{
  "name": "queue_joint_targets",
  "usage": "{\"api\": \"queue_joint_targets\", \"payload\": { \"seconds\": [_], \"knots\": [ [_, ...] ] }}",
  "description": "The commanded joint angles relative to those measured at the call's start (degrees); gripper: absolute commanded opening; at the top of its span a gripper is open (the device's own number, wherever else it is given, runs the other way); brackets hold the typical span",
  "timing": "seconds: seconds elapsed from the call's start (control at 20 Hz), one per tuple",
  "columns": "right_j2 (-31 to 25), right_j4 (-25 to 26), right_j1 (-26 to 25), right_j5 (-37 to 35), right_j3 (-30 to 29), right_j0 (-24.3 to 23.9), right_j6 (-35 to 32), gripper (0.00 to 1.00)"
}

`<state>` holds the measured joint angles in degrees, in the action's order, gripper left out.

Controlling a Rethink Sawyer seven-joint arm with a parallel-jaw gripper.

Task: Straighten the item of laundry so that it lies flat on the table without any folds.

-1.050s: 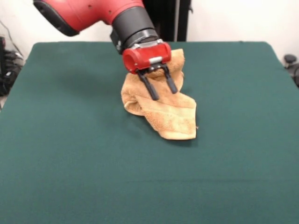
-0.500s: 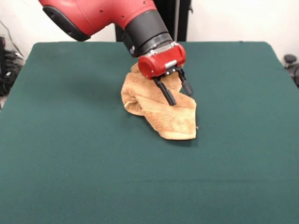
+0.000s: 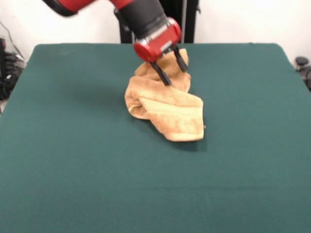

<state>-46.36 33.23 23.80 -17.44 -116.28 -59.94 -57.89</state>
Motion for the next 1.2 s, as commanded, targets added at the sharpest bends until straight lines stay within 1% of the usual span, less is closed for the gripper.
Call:
{"api": "queue_joint_targets", "payload": {
  "seconds": [0.05, 0.25, 0.45, 0.55, 0.6, 0.7, 0.8, 0.9, 0.95, 1.05, 1.2],
  "knots": [
    [-1.71, -8.45, 14.18, -3.44, -10.52, 2.44, -16.39, 1.0],
    [-1.37, -11.14, 16.5, -3.45, -12.7, 2.32, -15.17, 1.0],
    [-2.21, -13.37, 21.75, -3.49, -14.57, 2.57, -13.39, 1.0],
    [-2.47, -12.0, 25.07, -2.05, -14.4, 3.08, -11.18, 1.0],
    [-2.37, -10.41, 25.83, -0.46, -14.05, 3.28, -10.0, 1.0],
    [-1.16, -6.78, 24.71, 3.13, -12.88, 3.82, -8.45, 1.0],
    [0.92, -2.7, 22.44, 7.28, -11.2, 4.78, -7.37, 1.0],
    [2.56, 0.12, 18.72, 9.85, -9.43, 5.27, -6.53, 1.0],
    [2.93, 1.19, 17.26, 10.47, -8.64, 5.38, -6.08, 1.0],
    [3.16, 2.28, 16.09, 11.02, -7.86, 5.7, -6.07, 1.0],
    [2.98, 2.86, 16.73, 11.15, -7.72, 6.67, -6.94, 1.0]
  ]
}}
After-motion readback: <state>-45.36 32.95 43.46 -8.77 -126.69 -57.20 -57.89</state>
